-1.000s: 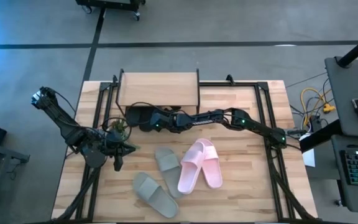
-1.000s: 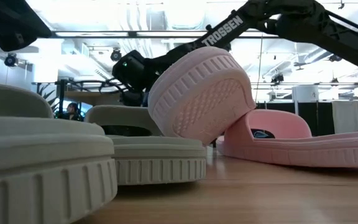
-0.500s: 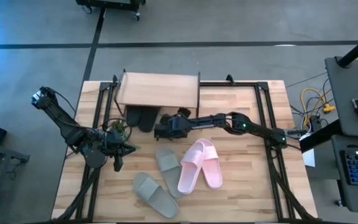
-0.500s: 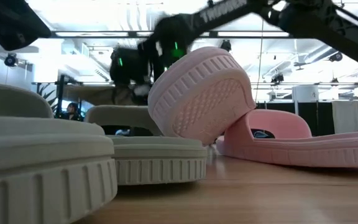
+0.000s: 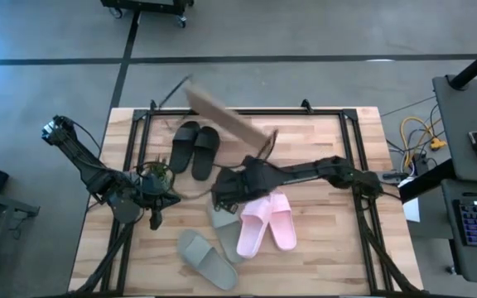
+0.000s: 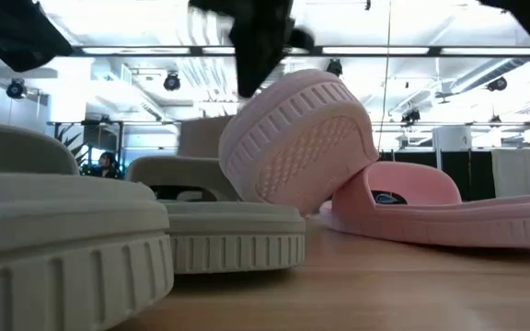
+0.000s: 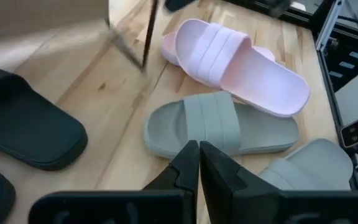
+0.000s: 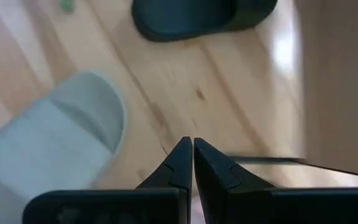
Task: Pick and place slides into the shelf
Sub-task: Adjust the shelf
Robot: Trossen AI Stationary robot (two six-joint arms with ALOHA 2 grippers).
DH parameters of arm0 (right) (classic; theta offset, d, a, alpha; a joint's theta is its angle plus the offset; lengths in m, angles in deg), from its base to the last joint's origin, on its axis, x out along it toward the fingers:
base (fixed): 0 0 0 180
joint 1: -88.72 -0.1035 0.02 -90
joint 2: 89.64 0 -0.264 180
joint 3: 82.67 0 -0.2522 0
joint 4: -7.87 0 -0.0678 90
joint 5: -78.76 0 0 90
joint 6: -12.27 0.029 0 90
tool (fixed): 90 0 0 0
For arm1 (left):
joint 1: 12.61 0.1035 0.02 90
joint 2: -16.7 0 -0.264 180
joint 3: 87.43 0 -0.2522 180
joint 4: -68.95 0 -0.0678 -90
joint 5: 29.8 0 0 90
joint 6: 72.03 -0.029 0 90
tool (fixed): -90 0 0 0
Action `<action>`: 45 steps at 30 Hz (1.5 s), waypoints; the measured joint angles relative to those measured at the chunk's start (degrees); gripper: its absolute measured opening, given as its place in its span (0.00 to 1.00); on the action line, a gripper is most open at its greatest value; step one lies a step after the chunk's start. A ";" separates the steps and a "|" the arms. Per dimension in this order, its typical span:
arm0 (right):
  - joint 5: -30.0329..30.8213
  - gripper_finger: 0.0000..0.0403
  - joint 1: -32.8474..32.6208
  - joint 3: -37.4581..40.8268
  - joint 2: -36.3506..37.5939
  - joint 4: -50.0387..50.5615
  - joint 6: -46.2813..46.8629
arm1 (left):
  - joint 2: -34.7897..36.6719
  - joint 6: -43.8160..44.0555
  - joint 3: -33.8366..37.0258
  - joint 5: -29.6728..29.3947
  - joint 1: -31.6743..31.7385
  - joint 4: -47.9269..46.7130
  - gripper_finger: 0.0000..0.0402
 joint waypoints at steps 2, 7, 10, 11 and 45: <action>-2.64 0.02 0.33 0.85 -2.27 -1.14 0.63 | 0.10 0.00 0.00 0.72 0.00 0.02 0.00; -6.69 0.02 -1.41 2.36 -8.83 -4.89 2.39 | 0.04 1.89 0.11 6.00 -0.03 -0.07 0.00; -6.28 0.02 -2.34 1.51 -8.83 -7.21 4.33 | -0.81 3.26 0.22 7.04 -0.13 0.07 0.00; -5.46 0.02 -2.56 1.02 -8.55 -7.14 4.75 | -1.23 3.27 0.22 7.02 -0.21 0.20 0.00; -8.82 0.65 38.20 -0.88 7.40 -4.26 -34.04 | 6.50 2.09 -0.28 -8.70 0.29 3.44 0.00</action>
